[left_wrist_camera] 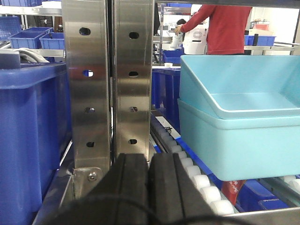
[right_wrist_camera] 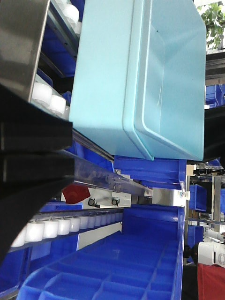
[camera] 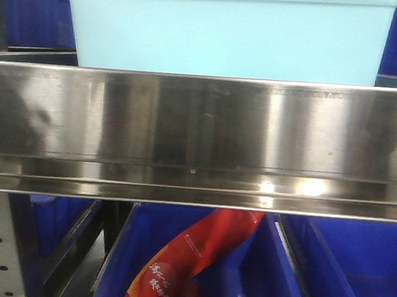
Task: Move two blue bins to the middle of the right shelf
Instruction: 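Open both grippers and pull them back from the bin walls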
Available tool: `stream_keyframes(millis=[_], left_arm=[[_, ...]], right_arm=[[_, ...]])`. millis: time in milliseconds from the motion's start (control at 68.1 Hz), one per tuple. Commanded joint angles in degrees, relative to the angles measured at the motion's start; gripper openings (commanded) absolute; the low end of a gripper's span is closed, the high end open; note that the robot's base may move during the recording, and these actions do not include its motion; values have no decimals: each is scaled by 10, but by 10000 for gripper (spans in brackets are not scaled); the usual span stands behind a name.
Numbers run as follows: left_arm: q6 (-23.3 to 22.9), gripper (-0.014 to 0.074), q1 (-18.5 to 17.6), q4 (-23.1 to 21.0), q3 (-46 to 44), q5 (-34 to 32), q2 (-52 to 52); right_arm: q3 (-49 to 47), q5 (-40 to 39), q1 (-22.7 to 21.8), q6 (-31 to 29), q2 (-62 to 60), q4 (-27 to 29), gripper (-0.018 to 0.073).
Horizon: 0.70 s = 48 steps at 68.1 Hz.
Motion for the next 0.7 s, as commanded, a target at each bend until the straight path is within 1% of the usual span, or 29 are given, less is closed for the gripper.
stream_keyframes(millis=[0,573,646,690], left_arm=[[-3,-111,3,2,1,-15,-4],[-3,-111,3,2,1,-15,-4],[-3,-111,3,-16,1,-2,-4],[6,-111,6,-31,1,7,-5]], right_arm=[[2,-16,-3,0,-3,-6,-160],[2,-16,-3,0,-3,-6,-162],[2,-16,-3,0,-3,-6,-162],[2,-16,-3,0,-3,-6,-162]])
